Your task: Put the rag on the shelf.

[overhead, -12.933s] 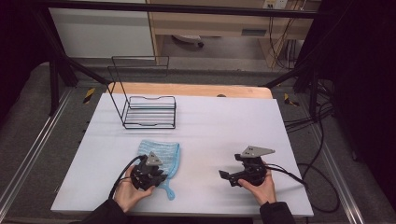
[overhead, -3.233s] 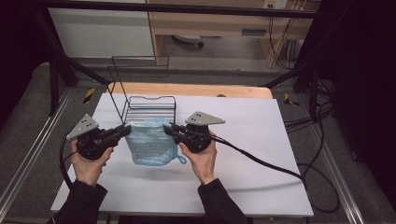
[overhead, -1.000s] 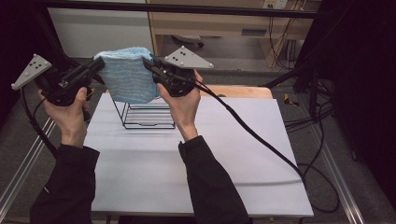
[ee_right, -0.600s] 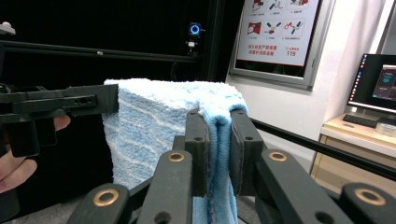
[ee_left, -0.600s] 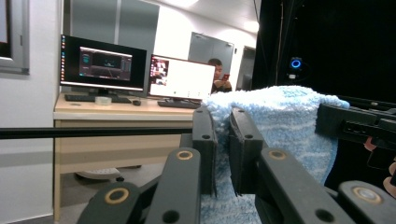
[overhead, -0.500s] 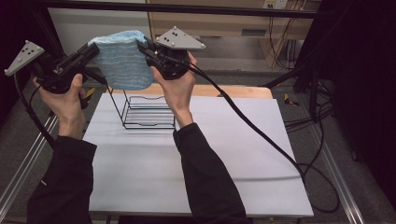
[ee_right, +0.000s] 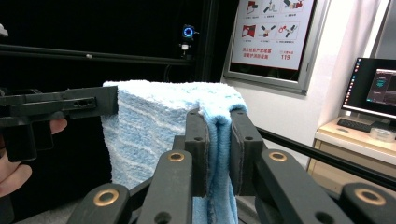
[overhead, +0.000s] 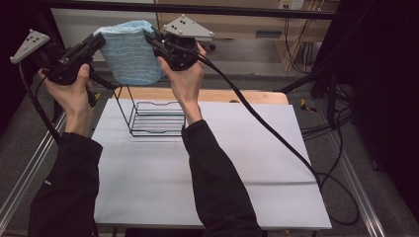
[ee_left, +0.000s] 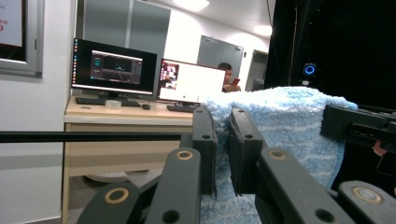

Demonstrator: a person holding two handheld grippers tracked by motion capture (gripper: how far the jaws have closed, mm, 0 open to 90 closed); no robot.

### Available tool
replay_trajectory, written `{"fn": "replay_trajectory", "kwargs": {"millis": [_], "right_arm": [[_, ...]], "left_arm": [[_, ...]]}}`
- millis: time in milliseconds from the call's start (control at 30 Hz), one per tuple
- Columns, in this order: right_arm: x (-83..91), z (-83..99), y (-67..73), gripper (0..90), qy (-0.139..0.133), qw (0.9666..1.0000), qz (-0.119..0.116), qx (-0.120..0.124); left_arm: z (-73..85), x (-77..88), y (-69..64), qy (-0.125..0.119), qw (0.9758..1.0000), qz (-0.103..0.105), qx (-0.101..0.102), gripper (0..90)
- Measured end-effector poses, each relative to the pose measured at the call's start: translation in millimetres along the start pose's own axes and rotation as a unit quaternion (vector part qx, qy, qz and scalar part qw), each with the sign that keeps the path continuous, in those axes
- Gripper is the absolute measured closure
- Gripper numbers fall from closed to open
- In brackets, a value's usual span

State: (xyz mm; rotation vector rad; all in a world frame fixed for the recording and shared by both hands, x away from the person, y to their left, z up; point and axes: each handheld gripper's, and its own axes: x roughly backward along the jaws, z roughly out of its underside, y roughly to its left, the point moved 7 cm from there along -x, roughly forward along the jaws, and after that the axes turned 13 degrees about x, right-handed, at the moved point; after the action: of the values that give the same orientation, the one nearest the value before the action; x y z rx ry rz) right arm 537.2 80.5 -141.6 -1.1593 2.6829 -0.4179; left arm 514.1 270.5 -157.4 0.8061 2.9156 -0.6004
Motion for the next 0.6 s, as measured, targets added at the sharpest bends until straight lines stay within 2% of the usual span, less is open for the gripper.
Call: {"fn": "replay_trajectory", "kwargs": {"millis": [200,600], "right_arm": [[-8.0,2.1,-7.4,80.0,0.001,1.0000,-0.003,-0.004],[-24.2,13.0,-16.3,80.0,0.007,0.9999,-0.007,-0.011]], "left_arm": [[-1.6,-7.5,5.9,0.001,1.0000,0.000,0.004,82.2],[1.6,-19.2,17.9,0.004,0.9999,-0.013,-0.008,82.2]]}}
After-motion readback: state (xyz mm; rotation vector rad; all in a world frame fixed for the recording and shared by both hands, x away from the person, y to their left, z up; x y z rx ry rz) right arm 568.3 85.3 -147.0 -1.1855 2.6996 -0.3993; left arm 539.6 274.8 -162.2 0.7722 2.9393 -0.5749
